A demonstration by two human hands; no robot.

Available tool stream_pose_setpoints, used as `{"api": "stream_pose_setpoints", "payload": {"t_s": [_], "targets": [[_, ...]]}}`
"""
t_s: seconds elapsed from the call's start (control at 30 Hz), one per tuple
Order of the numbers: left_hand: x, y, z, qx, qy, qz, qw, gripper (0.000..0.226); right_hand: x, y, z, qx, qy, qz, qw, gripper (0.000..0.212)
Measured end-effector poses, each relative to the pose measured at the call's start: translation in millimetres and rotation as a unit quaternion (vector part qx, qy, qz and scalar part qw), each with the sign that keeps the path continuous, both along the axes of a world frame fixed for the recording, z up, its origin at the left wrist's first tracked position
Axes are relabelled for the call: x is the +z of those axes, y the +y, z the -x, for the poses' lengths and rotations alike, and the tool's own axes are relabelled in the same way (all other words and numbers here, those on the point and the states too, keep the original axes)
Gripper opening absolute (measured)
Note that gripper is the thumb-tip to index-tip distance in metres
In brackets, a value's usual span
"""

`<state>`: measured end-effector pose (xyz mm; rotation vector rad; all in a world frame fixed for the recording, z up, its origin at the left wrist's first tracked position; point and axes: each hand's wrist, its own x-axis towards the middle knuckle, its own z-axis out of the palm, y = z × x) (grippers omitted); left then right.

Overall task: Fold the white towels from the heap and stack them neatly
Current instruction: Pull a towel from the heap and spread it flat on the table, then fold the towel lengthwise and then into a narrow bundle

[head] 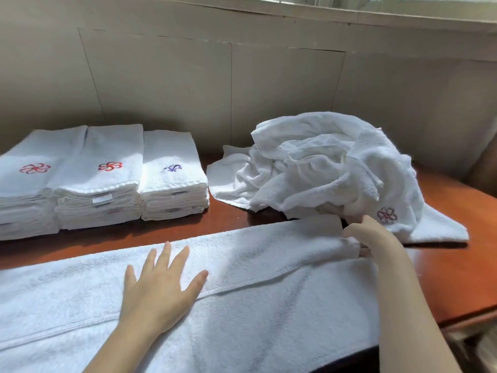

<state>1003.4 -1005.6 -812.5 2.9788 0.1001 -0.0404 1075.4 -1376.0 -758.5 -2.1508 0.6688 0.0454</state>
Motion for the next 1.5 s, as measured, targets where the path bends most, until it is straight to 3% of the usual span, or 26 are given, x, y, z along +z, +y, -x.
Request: {"api": "stream_pose_setpoints", "payload": {"t_s": [0.1, 0.2, 0.33, 0.43, 0.53, 0.6, 0.7, 0.77, 0.87, 0.97, 1.2, 1.3, 1.37, 1.5], "targets": [[0.1, -0.4, 0.4, -0.003, -0.001, 0.002, 1.000, 0.094, 0.9, 6.9, 7.6, 0.041, -0.006, 0.025, 0.999, 0.041], [1.5, -1.3, 1.3, -0.005, -0.001, 0.004, 1.000, 0.094, -2.4, 8.4, 6.3, 0.003, -0.061, 0.094, 0.994, 0.048], [3.1, -2.1, 2.4, -0.011, 0.017, 0.000, 1.000, 0.092, -1.4, 16.8, 7.8, -0.069, 0.024, 0.194, 0.978, 0.035], [2.3, -4.4, 3.7, -0.022, 0.031, -0.008, 0.999, 0.085, 4.1, 42.5, 8.5, -0.100, 0.007, 0.278, 0.955, 0.038], [1.0, -16.1, 5.2, -0.063, 0.022, -0.011, 0.998, 0.079, 1.1, 95.1, 4.4, 0.073, -0.106, 0.343, 0.930, 0.029], [1.2, -27.6, 5.6, -0.116, 0.013, -0.016, 0.993, 0.076, -10.7, 141.0, 4.0, 0.245, -0.183, 0.299, 0.904, 0.036], [3.7, -32.6, -0.7, -0.167, 0.008, -0.011, 0.986, 0.066, -36.0, 190.7, 5.8, 0.440, -0.126, 0.301, 0.837, 0.052], [6.7, -21.2, -9.3, -0.142, 0.022, 0.012, 0.990, 0.061, -49.0, 190.8, -1.1, 0.421, -0.080, 0.315, 0.847, 0.054], [12.7, 32.1, -13.1, -0.039, 0.050, 0.037, 0.997, 0.062, -52.8, 181.5, -16.6, 0.333, -0.045, 0.321, 0.886, 0.056], [13.4, 99.8, -1.9, 0.072, 0.042, 0.035, 0.996, 0.063, -52.2, 177.2, -26.3, 0.297, -0.022, 0.330, 0.896, 0.057], [10.6, 235.5, 86.1, 0.338, 0.036, 0.021, 0.940, 0.069, -41.2, 227.8, -18.2, 0.285, -0.018, 0.304, 0.909, 0.059], [12.2, 243.0, 114.5, 0.364, 0.045, 0.020, 0.930, 0.071, -30.4, 271.1, -0.3, 0.381, -0.082, 0.307, 0.868, 0.055], [7.7, 232.4, 130.2, 0.321, 0.015, 0.006, 0.947, 0.069, -27.1, 298.3, 19.4, 0.466, -0.124, 0.278, 0.831, 0.050], [-3.3, 191.4, 169.6, 0.037, -0.070, -0.016, 0.997, 0.075, -30.4, 336.0, 78.2, 0.630, -0.168, 0.270, 0.709, 0.042]]}}
